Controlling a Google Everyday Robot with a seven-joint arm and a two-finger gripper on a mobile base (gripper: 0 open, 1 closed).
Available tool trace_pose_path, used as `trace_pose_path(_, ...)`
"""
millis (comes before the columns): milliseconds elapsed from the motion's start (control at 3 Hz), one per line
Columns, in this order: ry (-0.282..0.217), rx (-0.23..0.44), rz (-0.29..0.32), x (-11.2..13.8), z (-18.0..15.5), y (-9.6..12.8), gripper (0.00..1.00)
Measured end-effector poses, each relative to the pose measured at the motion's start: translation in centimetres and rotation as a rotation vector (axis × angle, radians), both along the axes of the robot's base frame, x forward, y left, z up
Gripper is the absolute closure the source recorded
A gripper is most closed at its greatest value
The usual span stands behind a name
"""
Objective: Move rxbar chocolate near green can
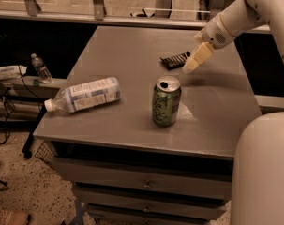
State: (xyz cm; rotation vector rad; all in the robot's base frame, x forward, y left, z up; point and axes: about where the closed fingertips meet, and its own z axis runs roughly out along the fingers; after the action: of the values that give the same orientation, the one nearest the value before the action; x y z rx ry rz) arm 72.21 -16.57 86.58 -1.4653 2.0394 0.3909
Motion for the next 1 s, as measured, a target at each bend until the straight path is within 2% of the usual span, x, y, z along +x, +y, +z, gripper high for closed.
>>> trace_pose_path(1000,0.012,-0.143,0.016,1.0,-2.2,2.3,0.0)
